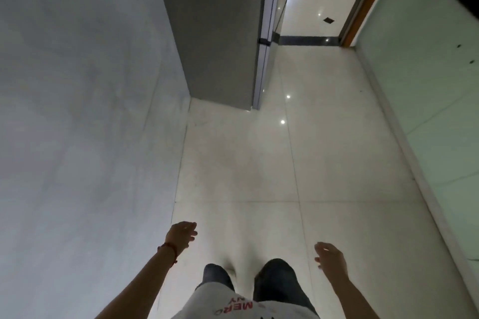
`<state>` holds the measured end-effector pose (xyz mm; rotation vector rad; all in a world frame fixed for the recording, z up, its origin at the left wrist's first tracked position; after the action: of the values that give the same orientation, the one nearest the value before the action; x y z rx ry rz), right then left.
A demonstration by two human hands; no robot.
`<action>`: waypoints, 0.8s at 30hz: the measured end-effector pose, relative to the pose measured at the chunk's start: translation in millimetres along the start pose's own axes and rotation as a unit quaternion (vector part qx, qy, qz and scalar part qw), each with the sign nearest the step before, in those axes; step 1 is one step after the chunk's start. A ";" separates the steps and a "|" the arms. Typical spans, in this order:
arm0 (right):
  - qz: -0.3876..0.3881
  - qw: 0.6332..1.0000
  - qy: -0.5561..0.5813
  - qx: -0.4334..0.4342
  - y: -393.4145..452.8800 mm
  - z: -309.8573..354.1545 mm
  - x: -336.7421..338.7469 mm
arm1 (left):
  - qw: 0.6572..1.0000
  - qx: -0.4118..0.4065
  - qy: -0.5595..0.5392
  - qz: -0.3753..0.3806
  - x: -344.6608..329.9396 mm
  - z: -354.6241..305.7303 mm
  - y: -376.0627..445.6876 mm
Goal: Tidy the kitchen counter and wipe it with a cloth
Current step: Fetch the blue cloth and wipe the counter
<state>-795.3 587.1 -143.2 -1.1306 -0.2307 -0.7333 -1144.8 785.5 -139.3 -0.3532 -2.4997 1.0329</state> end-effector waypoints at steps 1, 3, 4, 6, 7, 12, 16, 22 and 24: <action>-0.009 1.000 0.014 -0.011 8.6 6.7 5.7 | 1.000 -0.011 0.006 0.012 -10.4 -27.0 16.4; -0.029 0.999 0.035 -0.026 30.3 22.8 16.2 | 0.999 -0.029 0.015 0.031 -32.4 -77.2 48.1; -0.032 0.998 0.040 -0.032 42.3 32.2 20.3 | 0.998 -0.036 0.020 0.039 -43.9 -100.1 62.9; -0.034 0.997 0.054 -0.042 71.3 52.4 27.2 | 0.997 -0.046 0.031 0.048 -66.0 -140.7 92.2; -0.035 0.996 0.061 -0.048 85.5 64.3 30.7 | 0.997 -0.048 0.036 0.049 -76.1 -159.3 105.1; -0.003 0.999 0.028 -0.034 158.5 141.5 51.3 | 0.998 -0.027 0.040 0.042 -120.2 -231.3 151.1; -0.001 0.998 0.055 -0.012 210.8 236.7 75.3 | 0.999 -0.021 0.025 0.040 -145.8 -284.3 186.4; 0.012 0.994 0.100 0.045 277.9 372.6 100.1 | 0.998 -0.022 0.023 0.048 -174.4 -360.9 253.9; 0.007 0.994 0.097 0.043 306.7 403.5 106.4 | 0.998 -0.015 0.025 0.052 -186.3 -388.2 285.4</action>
<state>-444.5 968.0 -140.0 -0.9717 -0.0883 -0.8082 -779.3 1150.5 -146.3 -0.5169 -2.4770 1.0142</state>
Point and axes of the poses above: each hand's wrist, its own y-axis towards the middle knuckle, its own x-axis out of the back of the hand, z = x × y, the point moved 6 cm from there along y, towards the middle knuckle, and after that the axes turned 7 degrees about -x, right-handed, at the moved point
